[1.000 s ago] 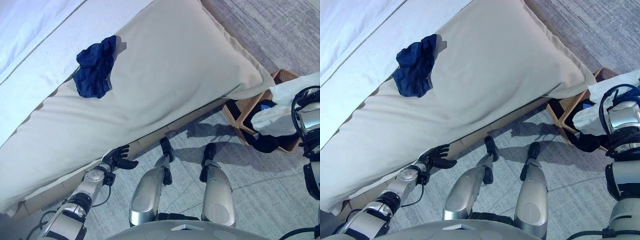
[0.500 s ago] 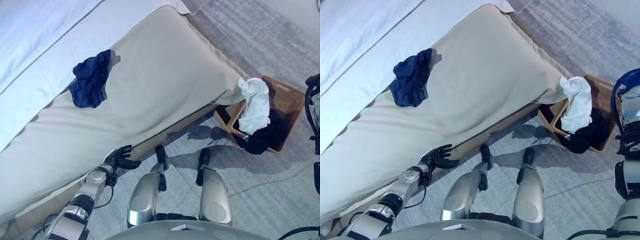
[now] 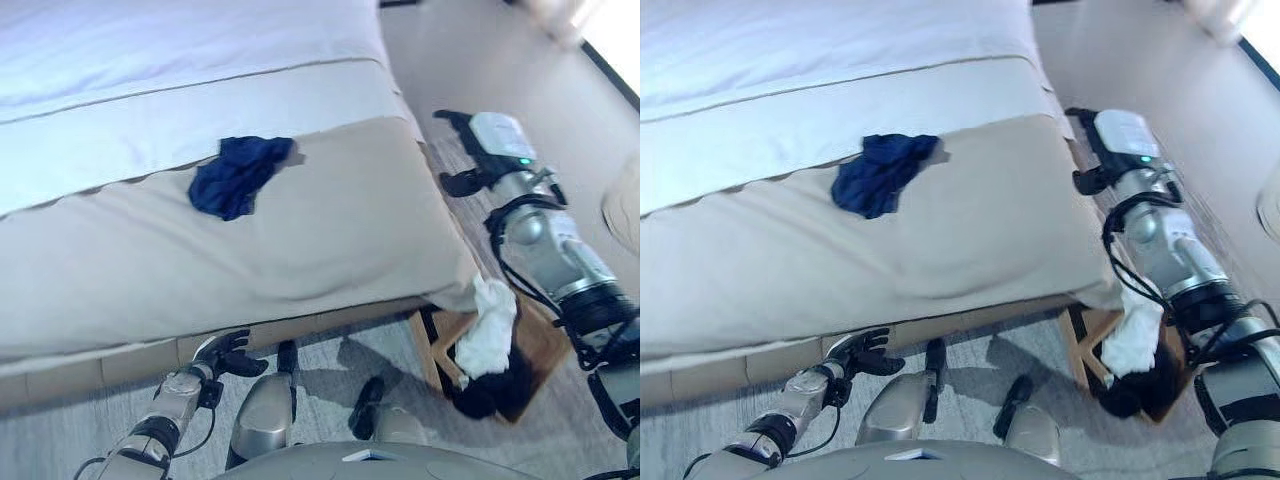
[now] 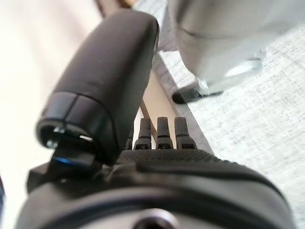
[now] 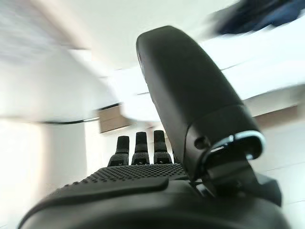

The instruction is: Pick up the clothes from the bed and place them into the basket

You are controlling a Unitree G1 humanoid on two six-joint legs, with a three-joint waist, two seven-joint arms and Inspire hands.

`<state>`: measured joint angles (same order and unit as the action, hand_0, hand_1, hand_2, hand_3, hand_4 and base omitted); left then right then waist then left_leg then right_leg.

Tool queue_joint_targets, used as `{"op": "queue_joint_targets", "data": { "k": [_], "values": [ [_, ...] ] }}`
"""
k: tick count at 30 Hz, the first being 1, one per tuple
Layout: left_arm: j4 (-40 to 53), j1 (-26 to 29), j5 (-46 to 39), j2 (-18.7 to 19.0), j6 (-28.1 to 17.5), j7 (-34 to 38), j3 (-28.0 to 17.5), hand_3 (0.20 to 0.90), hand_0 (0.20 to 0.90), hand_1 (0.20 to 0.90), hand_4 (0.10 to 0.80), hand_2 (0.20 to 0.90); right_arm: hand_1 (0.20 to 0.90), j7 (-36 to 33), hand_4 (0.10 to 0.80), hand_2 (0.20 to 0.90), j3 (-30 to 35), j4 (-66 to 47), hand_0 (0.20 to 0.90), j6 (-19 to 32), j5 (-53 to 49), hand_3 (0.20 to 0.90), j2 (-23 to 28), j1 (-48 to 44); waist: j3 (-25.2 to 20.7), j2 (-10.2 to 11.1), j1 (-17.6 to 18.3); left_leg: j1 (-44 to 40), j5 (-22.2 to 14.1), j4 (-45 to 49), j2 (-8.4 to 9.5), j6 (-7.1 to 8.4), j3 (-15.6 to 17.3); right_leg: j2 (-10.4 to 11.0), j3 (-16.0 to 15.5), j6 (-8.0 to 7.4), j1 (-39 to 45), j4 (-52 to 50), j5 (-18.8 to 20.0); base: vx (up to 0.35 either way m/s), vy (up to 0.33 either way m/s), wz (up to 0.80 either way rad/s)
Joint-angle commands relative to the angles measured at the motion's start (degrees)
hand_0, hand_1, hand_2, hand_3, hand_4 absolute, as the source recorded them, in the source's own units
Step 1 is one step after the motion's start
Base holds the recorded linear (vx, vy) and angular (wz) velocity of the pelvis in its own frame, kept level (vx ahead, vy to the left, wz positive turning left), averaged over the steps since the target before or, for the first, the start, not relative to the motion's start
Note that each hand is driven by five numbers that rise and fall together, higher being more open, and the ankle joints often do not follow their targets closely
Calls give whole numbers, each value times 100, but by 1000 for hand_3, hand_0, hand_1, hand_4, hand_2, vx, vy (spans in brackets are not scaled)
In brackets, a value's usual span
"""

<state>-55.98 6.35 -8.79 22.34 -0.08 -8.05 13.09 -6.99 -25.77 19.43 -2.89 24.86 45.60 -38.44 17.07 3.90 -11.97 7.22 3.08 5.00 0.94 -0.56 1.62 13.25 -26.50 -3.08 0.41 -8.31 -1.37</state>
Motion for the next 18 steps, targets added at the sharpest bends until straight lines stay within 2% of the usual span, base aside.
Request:
{"op": "queue_joint_targets", "data": {
  "k": [1, 3, 6, 11, 12, 13, 14, 15, 18],
  "values": [
    [-37, -47, 105, 368, 97, 106, 106, 900, 900, 900, 800, 900, 900, -271, 800, 900, -47, 223, 900, -99, 231, 900, 62, -1235, -99, 105, -336, -164, -845, 160, -76, -20, 240, 277, 148, -514, 94, -194, 443, 118, 260, 71],
    [-167, -82, 100, 466, 114, 166, 60, 900, 900, 900, 800, 900, 900, -294, 800, 900, -347, 663, 900, -357, 234, 900, -186, -1747, -26, 139, -638, -3, -888, 288, 21, -75, 20, 348, 8, -504, 160, -281, 461, 131, 199, 71],
    [-266, -112, 55, 560, 138, 119, -66, 900, 900, 900, 800, 900, 900, -236, 800, 900, -563, 1017, 900, -655, 252, 900, -374, -2063, 60, 171, -883, 191, -918, 422, 125, -143, -169, 399, -41, -492, 223, -362, 463, 101, 159, 55],
    [-342, 5, -128, 685, 3, -26, -82, 900, 900, 900, 800, 900, 900, -285, 800, 900, -873, 2012, 900, -1440, 226, 900, -410, -2578, 371, 210, -1160, 735, -1005, 818, 261, -231, -250, 501, -56, -486, 176, -709, 570, 42, 72, 55],
    [-342, 5, -127, 684, 3, -26, -83, 900, 900, 900, 800, 900, 900, -286, 800, 900, -875, 2013, 900, -1440, 226, 900, -410, -2580, 371, 210, -1158, 737, -1006, 820, 261, -231, -251, 501, -57, -487, 175, -710, 570, 75, 114, 62],
    [-324, 46, -404, 694, 16, -50, -69, 900, 900, 900, 800, 900, 900, 163, 800, 900, -929, 2375, 900, -1796, 483, 900, -408, -2717, 490, 204, -1243, 885, -1017, 899, 291, -247, -299, 519, -72, -476, 128, -807, 576, 87, 118, 62],
    [-293, 90, -571, 718, -44, -75, -35, 900, 900, 900, 800, 900, 900, 476, 800, 900, -960, 2795, 900, -1891, 737, 900, -413, -2855, 620, 195, -1329, 1041, -1014, 977, 312, -248, -354, 523, -92, -453, 62, -903, 556, 53, 60, 59],
    [-177, 114, -531, 746, -173, -110, -54, 900, 900, 900, 800, 900, 900, 417, 800, 900, -1127, 3344, 900, -1866, 597, 900, -375, -3070, 783, 198, -1458, 1270, -977, 1037, 362, -248, -449, 505, -104, -450, -26, -928, 541, -22, -53, 39],
    [44, 92, -695, 783, -327, -135, -56, 900, 900, 900, 800, 900, 900, 559, 800, 900, -1342, 3910, 900, -1991, 535, 900, -363, -3493, 1002, 194, -1659, 1610, -896, 1118, 446, -234, -672, 444, -88, -440, -236, -979, 458, 29, -47, 43]
  ]
}}
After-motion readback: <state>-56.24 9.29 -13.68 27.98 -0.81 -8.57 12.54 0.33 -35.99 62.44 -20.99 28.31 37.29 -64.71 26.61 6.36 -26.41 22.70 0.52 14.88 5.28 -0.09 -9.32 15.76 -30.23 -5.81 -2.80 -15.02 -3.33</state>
